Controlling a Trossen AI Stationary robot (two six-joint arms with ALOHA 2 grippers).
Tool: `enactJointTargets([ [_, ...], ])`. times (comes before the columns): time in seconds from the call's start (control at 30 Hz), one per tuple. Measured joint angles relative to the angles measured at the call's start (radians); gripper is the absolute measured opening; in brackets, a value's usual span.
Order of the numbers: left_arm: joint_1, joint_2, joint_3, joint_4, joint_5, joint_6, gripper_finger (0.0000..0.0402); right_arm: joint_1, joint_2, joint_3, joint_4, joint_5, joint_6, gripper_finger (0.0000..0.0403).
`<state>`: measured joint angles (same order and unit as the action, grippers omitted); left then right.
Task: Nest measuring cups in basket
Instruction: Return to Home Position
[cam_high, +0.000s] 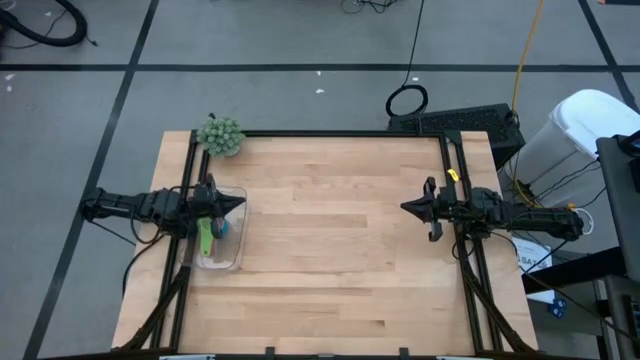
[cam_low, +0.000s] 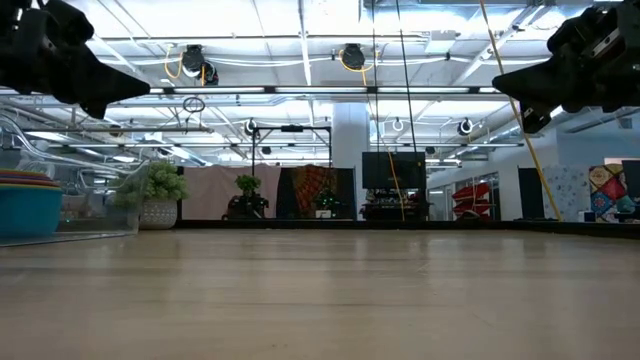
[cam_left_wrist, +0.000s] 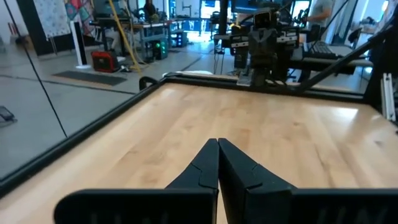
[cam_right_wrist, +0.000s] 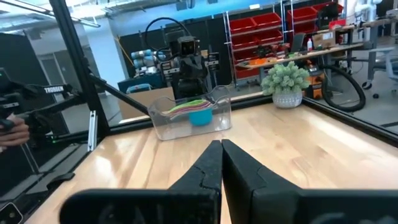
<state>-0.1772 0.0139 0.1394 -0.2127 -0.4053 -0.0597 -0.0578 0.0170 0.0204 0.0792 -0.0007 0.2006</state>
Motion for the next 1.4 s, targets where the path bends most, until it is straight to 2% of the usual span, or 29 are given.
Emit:
enactJointTargets([
  [0.17, 0.000, 0.000, 0.000, 0.003, 0.004, 0.050, 0.0003, 0.000, 0.000, 0.000, 0.020, -0.001, -0.006, 0.0000],
  [0.37, 0.000, 0.000, 0.000, -0.002, 0.064, 0.055, 0.0003, 0.000, 0.000, 0.000, 0.021, -0.001, -0.029, 0.0000],
  [0.67, 0.000, 0.000, 0.000, -0.002, 0.064, 0.056, 0.0020, 0.000, 0.000, 0.000, 0.021, -0.001, -0.029, 0.0000],
  [1.07, 0.001, 0.000, 0.000, -0.001, 0.065, 0.039, 0.0005, 0.000, 0.000, 0.000, 0.021, -0.001, -0.029, 0.0000],
  [1.4, 0.001, 0.000, 0.000, -0.001, 0.065, 0.036, 0.0037, 0.000, 0.000, 0.000, 0.021, -0.001, -0.030, 0.0000],
])
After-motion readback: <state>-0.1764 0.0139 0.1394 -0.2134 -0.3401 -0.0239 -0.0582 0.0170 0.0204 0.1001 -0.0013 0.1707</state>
